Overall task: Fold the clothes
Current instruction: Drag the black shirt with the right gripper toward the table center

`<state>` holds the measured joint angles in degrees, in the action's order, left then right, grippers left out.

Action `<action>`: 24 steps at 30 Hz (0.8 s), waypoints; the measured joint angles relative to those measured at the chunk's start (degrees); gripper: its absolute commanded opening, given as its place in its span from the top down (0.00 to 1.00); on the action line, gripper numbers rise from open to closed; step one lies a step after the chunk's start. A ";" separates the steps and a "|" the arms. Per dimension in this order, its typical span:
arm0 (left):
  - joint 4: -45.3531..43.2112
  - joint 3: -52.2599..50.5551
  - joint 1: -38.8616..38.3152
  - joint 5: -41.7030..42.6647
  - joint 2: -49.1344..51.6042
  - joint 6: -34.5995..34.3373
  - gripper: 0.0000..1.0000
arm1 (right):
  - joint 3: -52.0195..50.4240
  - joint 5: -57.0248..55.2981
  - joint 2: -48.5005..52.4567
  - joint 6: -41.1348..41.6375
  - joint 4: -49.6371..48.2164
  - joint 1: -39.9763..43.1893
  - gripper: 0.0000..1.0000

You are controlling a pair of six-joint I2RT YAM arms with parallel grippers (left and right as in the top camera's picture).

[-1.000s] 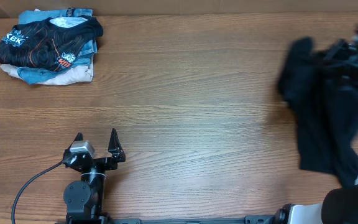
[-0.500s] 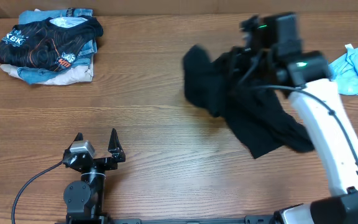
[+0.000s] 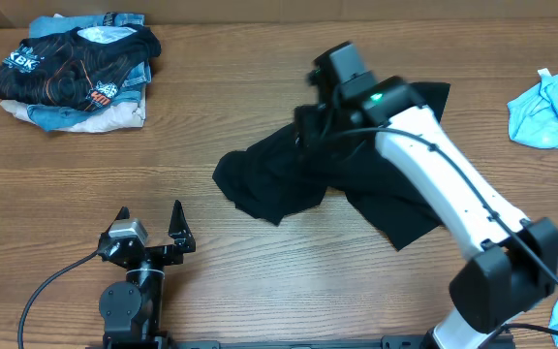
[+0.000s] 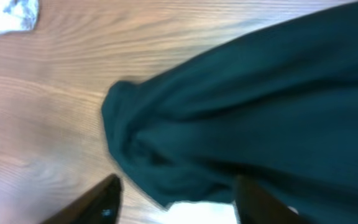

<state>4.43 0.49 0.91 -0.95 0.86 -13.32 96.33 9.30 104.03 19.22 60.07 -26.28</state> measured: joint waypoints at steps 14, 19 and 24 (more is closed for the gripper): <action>0.00 0.00 0.00 0.00 0.00 0.00 0.00 | 4.48 -11.45 -4.26 1.42 3.48 23.04 0.00; 0.00 0.00 0.00 0.00 0.00 0.00 0.00 | 4.11 -7.67 1.81 4.44 0.15 29.55 0.04; 0.00 0.00 0.00 0.00 0.00 0.00 0.00 | 3.61 -0.31 9.66 5.99 -1.40 34.75 0.04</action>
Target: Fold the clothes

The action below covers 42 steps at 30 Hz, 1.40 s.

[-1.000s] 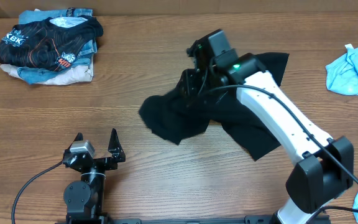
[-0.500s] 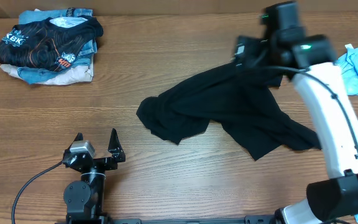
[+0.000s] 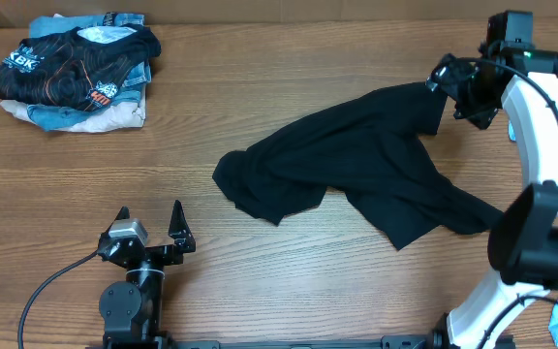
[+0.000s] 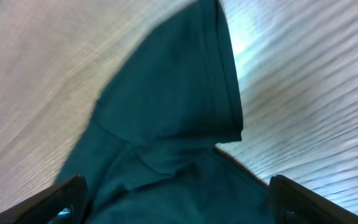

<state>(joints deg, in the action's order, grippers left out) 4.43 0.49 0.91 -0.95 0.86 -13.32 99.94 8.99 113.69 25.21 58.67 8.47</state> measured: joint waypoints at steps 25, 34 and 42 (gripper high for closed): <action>0.00 0.00 0.00 0.00 0.00 0.00 0.00 | -2.93 3.50 11.17 12.46 -2.23 -0.31 0.19; 0.00 0.00 0.00 0.00 0.00 0.00 0.00 | -2.99 2.51 12.70 13.55 -4.24 -0.33 0.55; 0.00 0.00 0.00 0.00 0.00 0.00 0.00 | -3.06 0.70 14.21 13.35 -8.33 -0.37 0.96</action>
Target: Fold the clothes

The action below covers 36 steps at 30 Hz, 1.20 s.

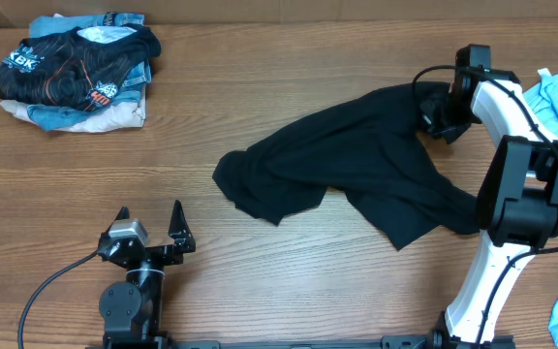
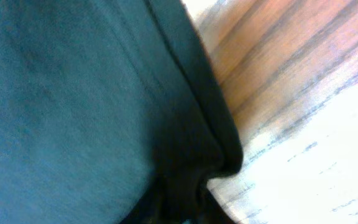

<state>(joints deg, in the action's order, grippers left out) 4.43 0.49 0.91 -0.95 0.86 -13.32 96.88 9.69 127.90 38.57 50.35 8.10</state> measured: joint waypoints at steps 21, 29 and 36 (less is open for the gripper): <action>0.00 0.00 0.00 0.00 0.00 0.00 0.00 | -0.09 14.58 0.00 2.99 -38.64 -12.72 0.92; 0.00 0.00 0.00 0.00 0.00 0.00 0.00 | 0.85 15.45 0.02 2.84 -40.44 -24.63 0.25; 0.00 0.00 0.00 0.00 0.00 0.00 0.00 | 13.05 13.38 0.04 -1.95 -14.69 -18.67 0.00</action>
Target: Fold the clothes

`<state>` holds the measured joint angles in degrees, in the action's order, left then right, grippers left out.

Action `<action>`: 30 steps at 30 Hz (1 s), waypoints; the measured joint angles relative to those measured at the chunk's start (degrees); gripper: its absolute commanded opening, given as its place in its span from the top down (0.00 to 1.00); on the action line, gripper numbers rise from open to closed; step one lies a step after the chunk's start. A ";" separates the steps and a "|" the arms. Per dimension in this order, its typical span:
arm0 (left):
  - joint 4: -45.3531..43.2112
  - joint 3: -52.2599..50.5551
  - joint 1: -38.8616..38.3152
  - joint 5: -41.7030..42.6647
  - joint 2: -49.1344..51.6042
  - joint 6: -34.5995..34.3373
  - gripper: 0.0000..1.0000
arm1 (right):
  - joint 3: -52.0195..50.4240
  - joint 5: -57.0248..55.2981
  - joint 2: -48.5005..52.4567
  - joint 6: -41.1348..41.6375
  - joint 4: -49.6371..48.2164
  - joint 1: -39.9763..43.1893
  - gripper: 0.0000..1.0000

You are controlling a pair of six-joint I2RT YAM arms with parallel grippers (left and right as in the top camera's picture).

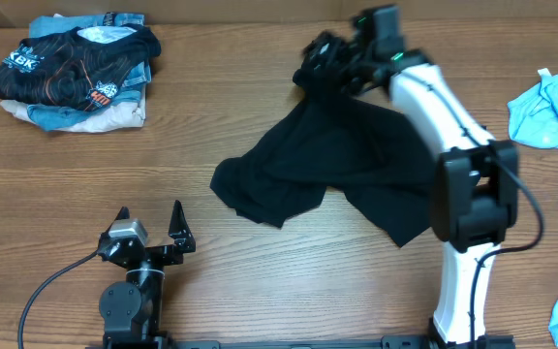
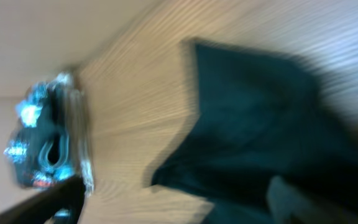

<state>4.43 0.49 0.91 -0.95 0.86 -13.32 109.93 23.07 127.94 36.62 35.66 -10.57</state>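
A black shirt (image 1: 337, 155) lies crumpled on the middle of the wooden table (image 1: 260, 271), its upper corner drawn up toward the far edge. My right gripper (image 1: 323, 60) hovers at that corner. In the blurred right wrist view its fingers stand wide apart, open (image 2: 176, 193), with the black shirt (image 2: 278, 112) under and beyond them. The left gripper (image 1: 150, 225) rests open at the near left, away from any cloth.
A stack of folded clothes (image 1: 76, 70) sits at the far left corner and appears blurred in the wrist view (image 2: 45, 140). A light blue garment (image 1: 550, 107) lies at the right edge, and more blue cloth at the near right corner.
My right gripper was shut on the shirt's far right corner; now it is over the far middle and open. That corner has gone left with it. The left arm has not moved.
My right gripper was first over the shirt's middle, then open above the far right corner with the shirt spread wide. It then shut on that corner. Now the corner sits at the far middle, laid over the shirt, and the gripper is open.
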 measured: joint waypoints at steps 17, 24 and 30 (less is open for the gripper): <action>0.00 0.00 0.00 0.00 0.00 0.00 0.00 | 23.96 -15.89 -14.95 -10.49 50.38 9.70 0.00; 0.00 0.00 0.00 0.00 0.00 0.00 0.00 | 23.96 -16.00 -16.90 -12.52 61.44 9.73 0.00; 0.00 0.00 0.00 0.00 0.00 0.00 0.00 | 20.44 -16.02 -19.71 -14.21 61.42 8.76 0.00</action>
<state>4.43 0.49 0.91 -0.95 0.86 -13.32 130.37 7.05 108.22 22.41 97.08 -1.80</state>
